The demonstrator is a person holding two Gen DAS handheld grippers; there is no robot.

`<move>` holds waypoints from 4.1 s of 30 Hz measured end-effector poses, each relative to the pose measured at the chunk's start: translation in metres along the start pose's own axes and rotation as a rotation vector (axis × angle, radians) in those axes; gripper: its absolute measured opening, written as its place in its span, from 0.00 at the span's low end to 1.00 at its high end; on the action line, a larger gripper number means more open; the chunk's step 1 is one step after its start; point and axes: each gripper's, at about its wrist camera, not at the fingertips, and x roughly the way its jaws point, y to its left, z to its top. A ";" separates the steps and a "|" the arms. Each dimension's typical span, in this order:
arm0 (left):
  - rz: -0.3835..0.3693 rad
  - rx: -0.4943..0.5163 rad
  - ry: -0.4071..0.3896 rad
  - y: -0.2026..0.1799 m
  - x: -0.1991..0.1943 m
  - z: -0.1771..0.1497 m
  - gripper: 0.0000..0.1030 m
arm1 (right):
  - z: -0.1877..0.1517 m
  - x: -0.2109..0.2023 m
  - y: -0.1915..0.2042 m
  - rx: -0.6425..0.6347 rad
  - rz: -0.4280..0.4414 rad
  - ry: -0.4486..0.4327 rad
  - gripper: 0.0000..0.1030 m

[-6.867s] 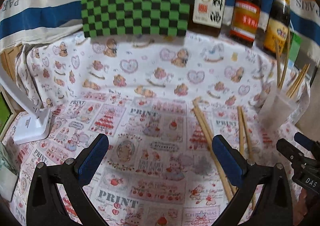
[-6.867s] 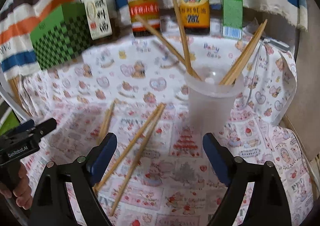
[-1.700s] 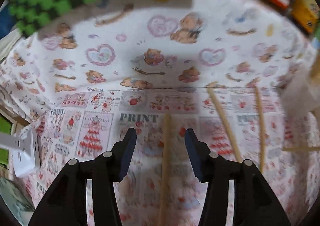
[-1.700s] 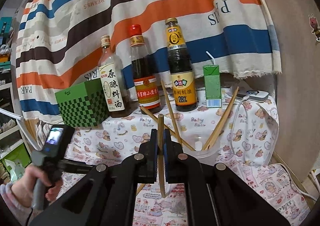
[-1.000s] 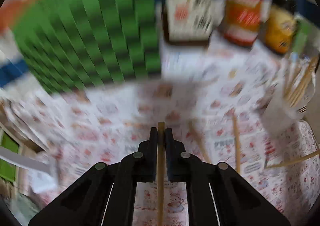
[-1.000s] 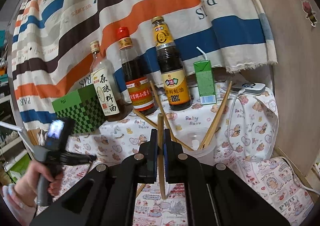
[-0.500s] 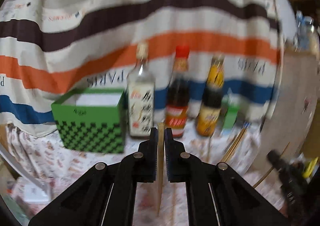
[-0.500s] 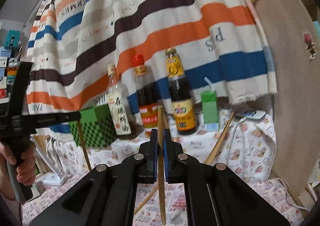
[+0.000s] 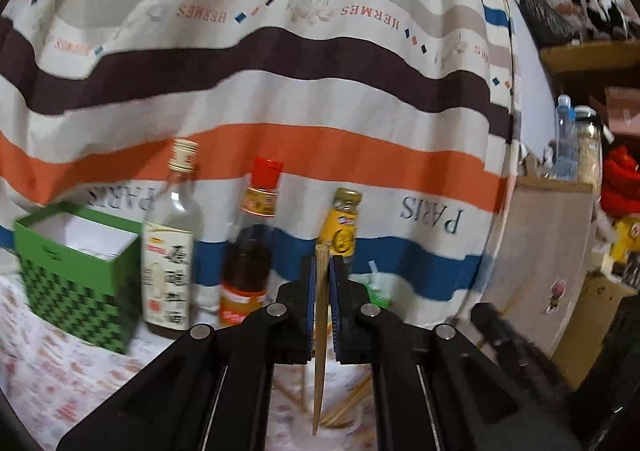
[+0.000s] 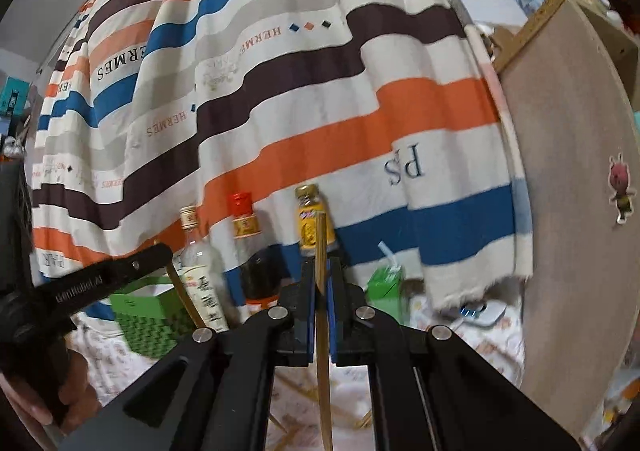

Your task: Organize utensils

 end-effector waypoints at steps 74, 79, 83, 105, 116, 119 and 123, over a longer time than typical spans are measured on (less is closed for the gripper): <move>0.281 0.267 0.014 0.095 -0.071 -0.060 0.99 | -0.025 0.083 0.002 0.046 0.111 0.321 0.72; 0.310 0.259 0.048 0.112 -0.083 -0.070 0.99 | -0.029 0.062 0.032 0.020 0.135 0.313 0.83; 0.309 0.217 0.053 0.123 -0.094 -0.078 0.99 | -0.036 0.047 0.045 0.012 0.124 0.348 0.87; 0.292 0.009 0.479 0.188 -0.036 -0.165 1.00 | -0.151 0.059 0.038 0.049 -0.011 0.601 0.89; 0.274 0.009 0.677 0.187 -0.015 -0.203 0.99 | -0.198 0.088 0.026 0.123 -0.052 0.863 0.89; 0.279 0.046 0.669 0.178 -0.016 -0.206 0.99 | -0.203 0.089 0.029 0.097 -0.065 0.873 0.89; 0.280 0.102 0.674 0.167 -0.012 -0.210 1.00 | -0.201 0.087 0.033 0.069 -0.074 0.857 0.89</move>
